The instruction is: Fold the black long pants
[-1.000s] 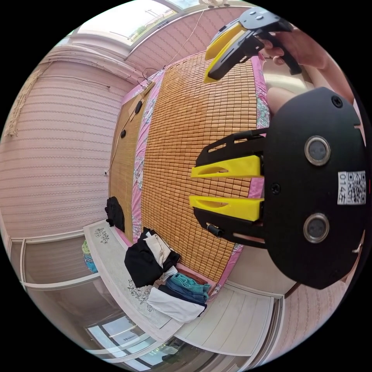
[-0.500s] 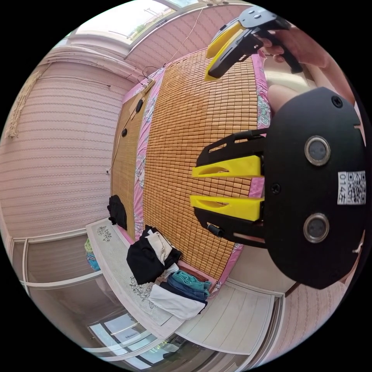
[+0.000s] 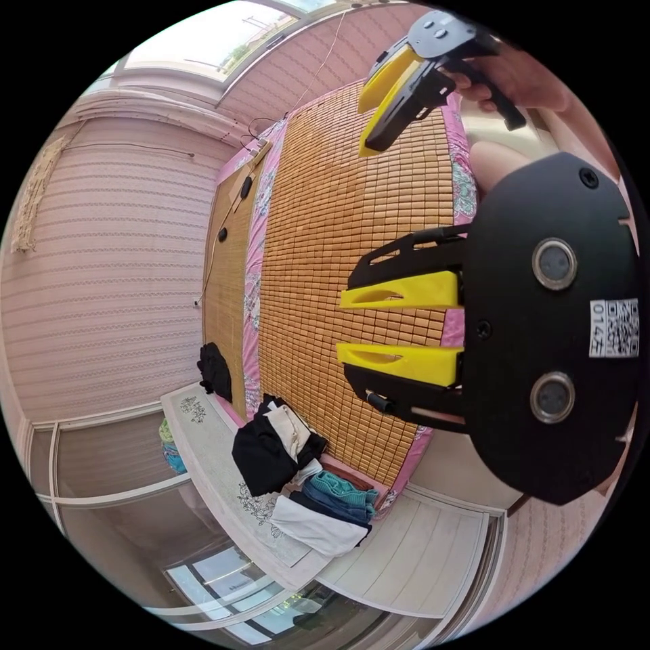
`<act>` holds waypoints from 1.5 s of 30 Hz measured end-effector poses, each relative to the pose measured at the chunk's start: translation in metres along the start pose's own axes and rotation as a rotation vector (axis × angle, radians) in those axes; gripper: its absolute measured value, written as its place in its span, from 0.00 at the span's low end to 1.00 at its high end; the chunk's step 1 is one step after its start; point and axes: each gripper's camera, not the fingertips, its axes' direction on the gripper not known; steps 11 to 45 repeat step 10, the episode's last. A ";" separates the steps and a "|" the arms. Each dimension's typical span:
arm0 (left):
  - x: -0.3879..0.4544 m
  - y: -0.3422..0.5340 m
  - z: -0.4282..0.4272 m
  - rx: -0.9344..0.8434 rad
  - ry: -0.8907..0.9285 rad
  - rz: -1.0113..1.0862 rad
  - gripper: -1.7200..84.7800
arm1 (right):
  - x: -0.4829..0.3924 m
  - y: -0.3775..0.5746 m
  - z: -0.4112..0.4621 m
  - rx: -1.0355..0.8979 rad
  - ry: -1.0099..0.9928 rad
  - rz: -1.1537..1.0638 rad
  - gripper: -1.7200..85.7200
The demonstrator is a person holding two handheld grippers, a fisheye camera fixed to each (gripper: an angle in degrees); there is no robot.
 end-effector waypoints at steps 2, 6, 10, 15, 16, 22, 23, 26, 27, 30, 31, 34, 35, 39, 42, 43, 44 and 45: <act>-0.001 0.000 -0.002 0.012 0.010 0.006 0.13 | -0.001 -0.001 0.002 0.002 0.000 0.011 0.20; -0.004 -0.002 0.001 -0.001 0.033 0.036 0.18 | -0.005 -0.002 0.010 -0.050 0.004 0.022 0.20; -0.005 -0.001 0.005 -0.033 0.021 0.056 0.18 | -0.017 -0.001 0.006 -0.042 0.009 0.007 0.21; -0.005 -0.001 0.005 -0.033 0.021 0.056 0.18 | -0.017 -0.001 0.006 -0.042 0.009 0.007 0.21; -0.005 -0.001 0.005 -0.033 0.021 0.056 0.18 | -0.017 -0.001 0.006 -0.042 0.009 0.007 0.21; -0.005 -0.001 0.005 -0.033 0.021 0.056 0.18 | -0.017 -0.001 0.006 -0.042 0.009 0.007 0.21; -0.005 -0.001 0.005 -0.033 0.021 0.056 0.18 | -0.017 -0.001 0.006 -0.042 0.009 0.007 0.21; -0.005 -0.001 0.005 -0.033 0.021 0.056 0.18 | -0.017 -0.001 0.006 -0.042 0.009 0.007 0.21; -0.005 -0.001 0.005 -0.033 0.021 0.056 0.18 | -0.017 -0.001 0.006 -0.042 0.009 0.007 0.21; -0.005 -0.001 0.005 -0.033 0.021 0.056 0.18 | -0.017 -0.001 0.006 -0.042 0.009 0.007 0.21; -0.005 -0.001 0.005 -0.033 0.021 0.056 0.18 | -0.017 -0.001 0.006 -0.042 0.009 0.007 0.21; -0.005 -0.001 0.005 -0.033 0.021 0.056 0.18 | -0.017 -0.001 0.006 -0.042 0.009 0.007 0.21; -0.005 -0.001 0.005 -0.033 0.021 0.056 0.18 | -0.017 -0.001 0.006 -0.042 0.009 0.007 0.21; -0.005 -0.001 0.005 -0.033 0.021 0.056 0.18 | -0.017 -0.001 0.006 -0.042 0.009 0.007 0.21; -0.005 -0.001 0.005 -0.033 0.021 0.056 0.18 | -0.017 -0.001 0.006 -0.042 0.009 0.007 0.21; -0.005 -0.001 0.005 -0.033 0.021 0.056 0.18 | -0.017 -0.001 0.006 -0.042 0.009 0.007 0.21; -0.005 -0.001 0.005 -0.033 0.021 0.056 0.18 | -0.017 -0.001 0.006 -0.042 0.009 0.007 0.21; -0.005 -0.001 0.005 -0.033 0.021 0.056 0.18 | -0.017 -0.001 0.006 -0.042 0.009 0.007 0.21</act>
